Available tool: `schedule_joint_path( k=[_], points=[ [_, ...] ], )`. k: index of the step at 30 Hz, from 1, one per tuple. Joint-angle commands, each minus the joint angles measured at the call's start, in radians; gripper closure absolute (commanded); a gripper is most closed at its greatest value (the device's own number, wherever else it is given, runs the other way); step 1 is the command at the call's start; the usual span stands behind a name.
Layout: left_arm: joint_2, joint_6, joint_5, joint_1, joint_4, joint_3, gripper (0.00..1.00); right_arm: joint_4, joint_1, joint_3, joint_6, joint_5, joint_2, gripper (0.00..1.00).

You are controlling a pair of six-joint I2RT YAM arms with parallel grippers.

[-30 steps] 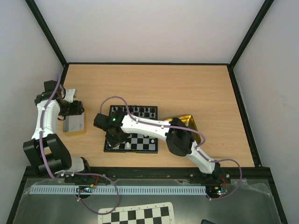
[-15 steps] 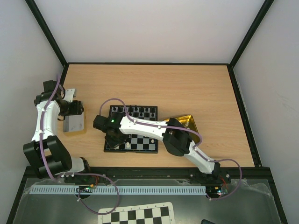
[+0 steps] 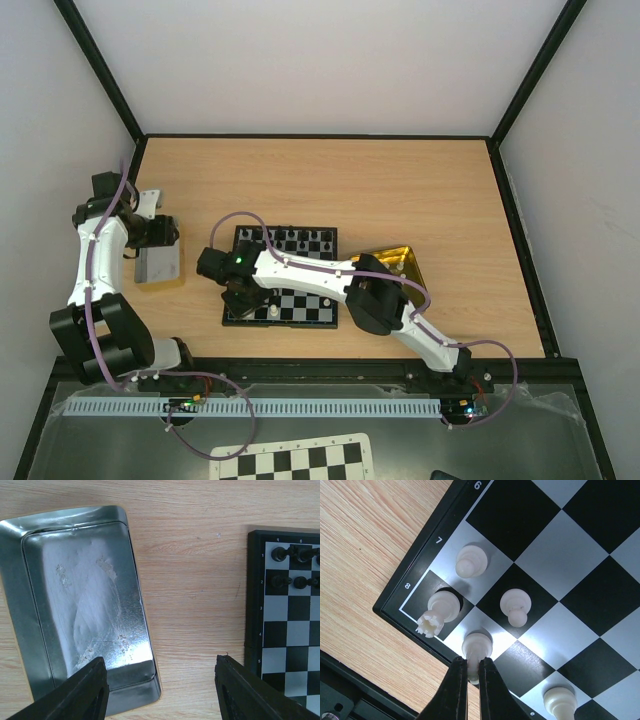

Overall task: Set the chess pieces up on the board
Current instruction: Place the chess piece on the chessboard.

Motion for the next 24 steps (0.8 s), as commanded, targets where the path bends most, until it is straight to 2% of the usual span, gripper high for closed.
schedule_joint_path(
  k=[1, 4, 14, 24],
  points=[
    [-0.018, 0.011, -0.001, 0.000, -0.016, -0.011, 0.41, -0.013, 0.008, 0.029, -0.005, 0.004, 0.015, 0.98],
    [-0.016, 0.009, 0.001, 0.000, -0.014, -0.010, 0.41, -0.016, 0.008, 0.030, -0.005, 0.011, 0.015, 0.98],
    [-0.007, 0.008, 0.007, 0.000, -0.002, -0.021, 0.41, -0.023, 0.008, 0.030, -0.010, 0.012, 0.018, 0.89],
    [-0.002, 0.012, 0.006, -0.001, -0.001, -0.020, 0.41, -0.033, 0.008, 0.041, -0.015, 0.016, 0.016, 0.86]
  ],
)
